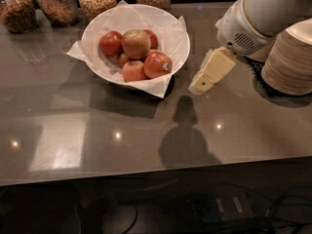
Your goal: Pick apple from white bowl
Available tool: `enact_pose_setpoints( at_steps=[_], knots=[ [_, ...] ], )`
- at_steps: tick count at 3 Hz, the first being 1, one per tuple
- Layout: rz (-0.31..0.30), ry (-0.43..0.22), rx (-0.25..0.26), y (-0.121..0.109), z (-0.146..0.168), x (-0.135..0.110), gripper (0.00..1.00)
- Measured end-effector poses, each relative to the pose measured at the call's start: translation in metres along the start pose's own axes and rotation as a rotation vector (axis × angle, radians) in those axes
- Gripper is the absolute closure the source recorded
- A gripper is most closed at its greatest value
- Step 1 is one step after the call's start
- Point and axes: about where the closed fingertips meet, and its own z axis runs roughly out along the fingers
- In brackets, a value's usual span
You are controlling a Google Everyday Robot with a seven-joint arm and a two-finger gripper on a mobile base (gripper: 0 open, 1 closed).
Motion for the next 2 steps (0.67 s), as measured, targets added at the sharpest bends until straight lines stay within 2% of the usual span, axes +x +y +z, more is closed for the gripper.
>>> enact_pose_setpoints(
  at_steps=[1,2],
  knots=[
    [0.029,-0.054,0.027,-0.015,0.023,-0.025,0.00],
    [0.026,-0.097,0.046,-0.027,0.041,-0.055,0.00]
  ],
)
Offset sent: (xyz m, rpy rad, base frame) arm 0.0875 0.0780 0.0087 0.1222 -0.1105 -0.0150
